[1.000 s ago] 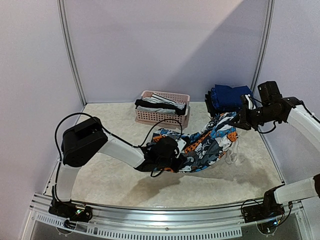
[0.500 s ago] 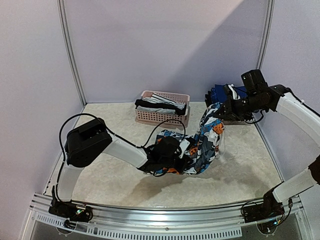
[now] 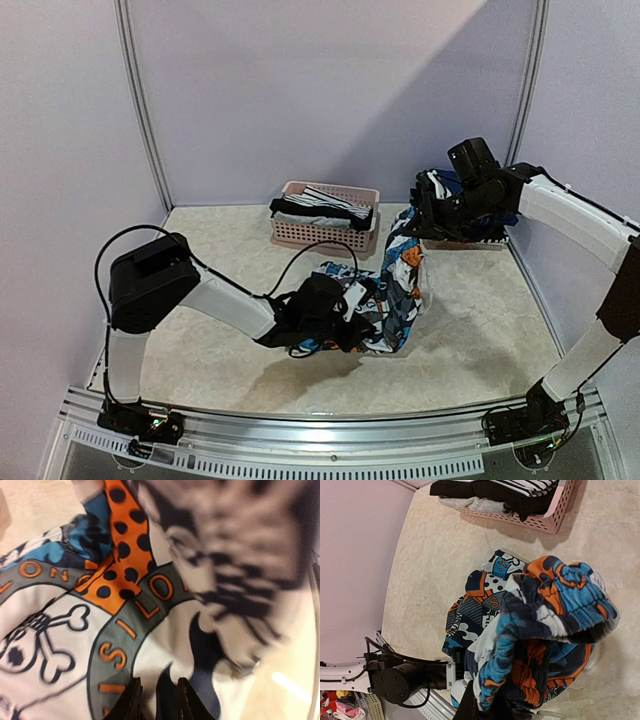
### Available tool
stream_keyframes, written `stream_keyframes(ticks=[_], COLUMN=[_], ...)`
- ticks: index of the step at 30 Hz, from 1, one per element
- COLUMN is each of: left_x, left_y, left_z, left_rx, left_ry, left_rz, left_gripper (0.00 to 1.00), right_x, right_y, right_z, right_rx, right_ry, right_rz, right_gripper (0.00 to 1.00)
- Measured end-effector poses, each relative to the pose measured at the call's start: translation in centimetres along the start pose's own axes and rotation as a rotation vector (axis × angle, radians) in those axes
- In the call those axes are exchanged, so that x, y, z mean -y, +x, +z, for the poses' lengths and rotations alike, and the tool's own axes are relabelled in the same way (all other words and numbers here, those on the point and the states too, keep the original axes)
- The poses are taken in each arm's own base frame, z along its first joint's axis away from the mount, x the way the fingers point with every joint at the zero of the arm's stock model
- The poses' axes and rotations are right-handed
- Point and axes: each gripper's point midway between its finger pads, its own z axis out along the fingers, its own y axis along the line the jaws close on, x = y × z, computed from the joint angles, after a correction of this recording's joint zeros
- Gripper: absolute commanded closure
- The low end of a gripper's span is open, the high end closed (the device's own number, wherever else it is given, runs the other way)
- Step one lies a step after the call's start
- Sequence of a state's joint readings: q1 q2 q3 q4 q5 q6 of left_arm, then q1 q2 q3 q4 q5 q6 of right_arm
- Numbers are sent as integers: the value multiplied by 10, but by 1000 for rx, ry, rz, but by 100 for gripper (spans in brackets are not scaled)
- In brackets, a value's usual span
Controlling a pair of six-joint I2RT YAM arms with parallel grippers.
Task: Fold and stack the mixed laundry pile
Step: Fold the rectangle-folded shorts at the center of the board.
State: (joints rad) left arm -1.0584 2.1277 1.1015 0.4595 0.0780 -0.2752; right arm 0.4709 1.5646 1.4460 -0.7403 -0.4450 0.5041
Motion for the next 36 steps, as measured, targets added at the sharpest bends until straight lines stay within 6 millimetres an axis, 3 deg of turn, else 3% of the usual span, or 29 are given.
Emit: stream_keyframes(ticks=[8,12,15,20,25,36], left_x=[0,-17,-41,-94,-127,-144], left_y=[-27,-36,-26,10,32,59], left_z=[-54,-79,-93,-116,-131,-122], left_rx=[71,107,86,-1,-59,-112], left_ry=[-31,-117,-205,-384,-484,-519], left_rz=[-10,-16,-27,-64,-106,-153], left_gripper=[71,71,71,71,71,71], right_x=[9,8,2,-8,-14,-23], right_y=[1,3,4,11,10,14], right_z=[11,17,24,35,44,65], right_rx=[-17,-32,-47,-79,-92,-128], right_ry=[25,25,18,-2,-11,-25], right_rz=[12,8,-13,-35,-45,-62], right_gripper=[100,100,100,100,100,100])
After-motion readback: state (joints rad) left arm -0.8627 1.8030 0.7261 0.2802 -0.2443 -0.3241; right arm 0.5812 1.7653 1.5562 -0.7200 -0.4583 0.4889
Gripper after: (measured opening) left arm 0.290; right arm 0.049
